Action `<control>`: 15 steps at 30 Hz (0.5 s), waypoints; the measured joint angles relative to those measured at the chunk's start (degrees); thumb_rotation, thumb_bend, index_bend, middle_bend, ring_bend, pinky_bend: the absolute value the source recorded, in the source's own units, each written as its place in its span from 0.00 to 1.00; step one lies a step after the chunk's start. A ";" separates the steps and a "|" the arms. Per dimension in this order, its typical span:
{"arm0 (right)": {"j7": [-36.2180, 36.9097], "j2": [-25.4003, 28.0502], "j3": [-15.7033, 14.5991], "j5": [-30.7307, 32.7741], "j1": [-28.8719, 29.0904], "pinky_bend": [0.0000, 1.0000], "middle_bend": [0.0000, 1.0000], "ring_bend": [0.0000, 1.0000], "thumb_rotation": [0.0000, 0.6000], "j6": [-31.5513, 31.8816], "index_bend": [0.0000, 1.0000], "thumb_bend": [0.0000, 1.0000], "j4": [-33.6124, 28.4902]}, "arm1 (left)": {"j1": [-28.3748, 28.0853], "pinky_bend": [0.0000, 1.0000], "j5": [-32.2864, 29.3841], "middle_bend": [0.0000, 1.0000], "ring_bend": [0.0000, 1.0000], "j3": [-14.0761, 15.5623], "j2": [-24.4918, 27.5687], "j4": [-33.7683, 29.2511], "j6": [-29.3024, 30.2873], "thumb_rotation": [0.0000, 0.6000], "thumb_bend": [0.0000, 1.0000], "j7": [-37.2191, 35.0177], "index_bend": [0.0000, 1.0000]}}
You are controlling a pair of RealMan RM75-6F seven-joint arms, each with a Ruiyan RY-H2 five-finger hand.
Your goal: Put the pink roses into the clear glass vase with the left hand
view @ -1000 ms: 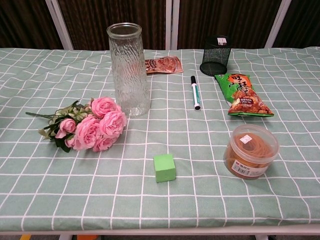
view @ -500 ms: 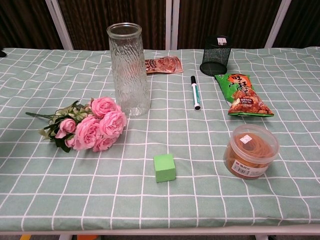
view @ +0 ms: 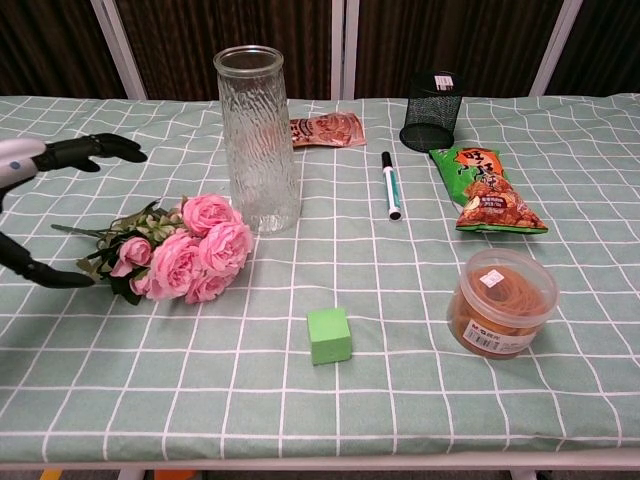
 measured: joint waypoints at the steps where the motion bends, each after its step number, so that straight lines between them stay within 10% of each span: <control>1: 0.02 0.02 0.00 -0.02 -0.01 0.00 0.00 0.00 1.00 0.04 0.00 0.10 0.00 | -0.47 0.11 -0.39 0.00 0.00 -0.21 -0.49 0.43 -0.50 1.00 0.00 0.37 0.10; 15: 0.47 -0.04 0.02 0.65 0.13 0.00 0.00 0.00 1.00 -0.50 0.00 0.10 0.53 | -6.16 0.11 -4.20 0.00 0.00 -1.56 -4.75 5.16 -7.38 1.00 0.00 -1.58 0.10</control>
